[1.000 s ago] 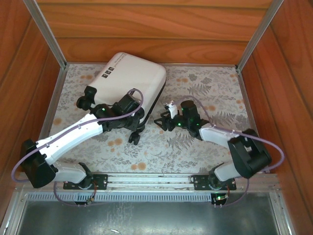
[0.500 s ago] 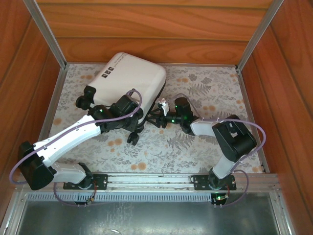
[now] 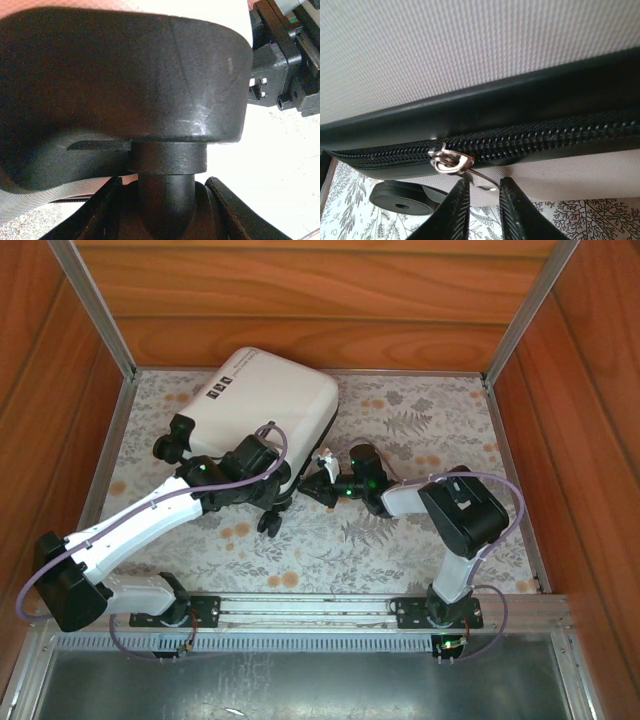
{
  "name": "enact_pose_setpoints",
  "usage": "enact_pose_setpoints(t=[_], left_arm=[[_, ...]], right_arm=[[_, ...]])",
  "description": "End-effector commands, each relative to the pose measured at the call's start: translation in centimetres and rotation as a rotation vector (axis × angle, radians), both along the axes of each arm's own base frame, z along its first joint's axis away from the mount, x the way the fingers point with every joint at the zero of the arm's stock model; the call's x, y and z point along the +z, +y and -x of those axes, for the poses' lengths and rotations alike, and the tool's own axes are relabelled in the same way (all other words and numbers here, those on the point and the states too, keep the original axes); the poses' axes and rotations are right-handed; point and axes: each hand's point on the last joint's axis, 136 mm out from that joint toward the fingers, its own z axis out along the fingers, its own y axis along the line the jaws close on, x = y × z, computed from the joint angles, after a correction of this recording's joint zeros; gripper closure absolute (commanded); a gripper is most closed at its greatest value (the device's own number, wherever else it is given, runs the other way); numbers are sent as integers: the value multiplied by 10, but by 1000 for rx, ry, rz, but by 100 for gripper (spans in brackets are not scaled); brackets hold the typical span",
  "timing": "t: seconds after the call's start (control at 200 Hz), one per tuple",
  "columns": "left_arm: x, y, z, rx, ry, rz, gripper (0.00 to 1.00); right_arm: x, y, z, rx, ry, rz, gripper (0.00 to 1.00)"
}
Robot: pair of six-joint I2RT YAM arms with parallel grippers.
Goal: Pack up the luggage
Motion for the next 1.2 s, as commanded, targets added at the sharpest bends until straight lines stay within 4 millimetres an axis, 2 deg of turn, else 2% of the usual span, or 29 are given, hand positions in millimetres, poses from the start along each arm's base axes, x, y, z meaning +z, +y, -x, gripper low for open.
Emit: enact_pose_setpoints(t=[0.0,0.045,0.13,0.215,0.385,0.595,0.675,0.725,0.845,0.92,1.075,1.194], left_arm=[[5,0,4,-30,-7,19,100],[5,0,4,-31,-6,18,100],[4,-1,3,-34,-8,17,100],[3,-1,3,-36,-7,15,100],[3,-1,3,-39,-8,17,100],[1,-2,3,-45,-8,13,100],[1,-3,3,-49,-6,13,100],[0,-3,3,-48,-4,11,100],[0,-2,3,-43,-10,11,100],[1,-1,2,-38,-15,12,100],[1,-1,1,-36,-18,12,100],[1,0,0,-29,-23,9,100]], right_arm=[[14,11,1,22,-74,-30,79],[14,13,2,24,-88,-28,77],[14,14,1,10,-114,-17,60],[16,15,-1,-10,-143,-5,55],[17,19,-5,-60,-216,28,56],[21,20,-13,-174,-316,39,67],[23,20,-15,-217,-348,35,68],[24,21,-14,-225,-361,23,66],[27,23,-11,-268,-409,17,54],[30,23,-11,-308,-442,13,50],[39,22,-12,-380,-485,-20,49],[44,22,-14,-445,-519,-24,52]])
